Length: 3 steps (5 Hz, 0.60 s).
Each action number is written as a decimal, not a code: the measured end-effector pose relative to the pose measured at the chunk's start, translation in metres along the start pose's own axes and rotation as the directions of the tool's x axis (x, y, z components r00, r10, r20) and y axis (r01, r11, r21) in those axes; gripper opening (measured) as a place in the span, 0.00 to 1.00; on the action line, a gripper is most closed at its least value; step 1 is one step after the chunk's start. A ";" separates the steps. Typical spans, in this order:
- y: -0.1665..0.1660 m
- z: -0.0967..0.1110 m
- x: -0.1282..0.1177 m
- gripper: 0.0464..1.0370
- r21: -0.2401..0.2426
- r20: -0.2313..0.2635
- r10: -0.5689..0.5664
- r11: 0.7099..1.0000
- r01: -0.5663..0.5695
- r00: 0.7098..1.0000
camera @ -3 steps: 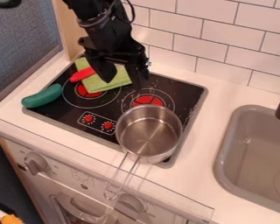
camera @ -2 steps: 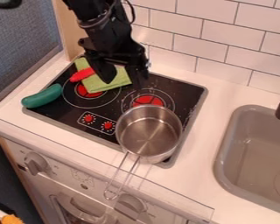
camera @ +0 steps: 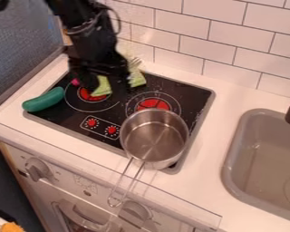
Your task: Moved the green object to the right top corner of the burner
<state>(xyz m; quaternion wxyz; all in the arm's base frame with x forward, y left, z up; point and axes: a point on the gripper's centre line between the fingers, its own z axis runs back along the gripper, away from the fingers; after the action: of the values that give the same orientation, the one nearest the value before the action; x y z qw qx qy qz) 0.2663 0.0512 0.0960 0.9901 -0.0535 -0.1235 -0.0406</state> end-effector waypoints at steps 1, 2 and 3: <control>0.022 0.007 -0.013 0.96 0.026 -0.022 0.026 0.999 -0.025 0.999; 0.050 0.009 -0.021 0.96 0.044 0.000 -0.020 0.999 0.020 1.000; 0.074 -0.004 -0.018 0.96 0.046 -0.016 -0.104 0.993 0.105 0.994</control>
<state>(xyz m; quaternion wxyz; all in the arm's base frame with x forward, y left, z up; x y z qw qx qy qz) 0.2566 0.1249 0.0805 0.9884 -0.0238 -0.1201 -0.0898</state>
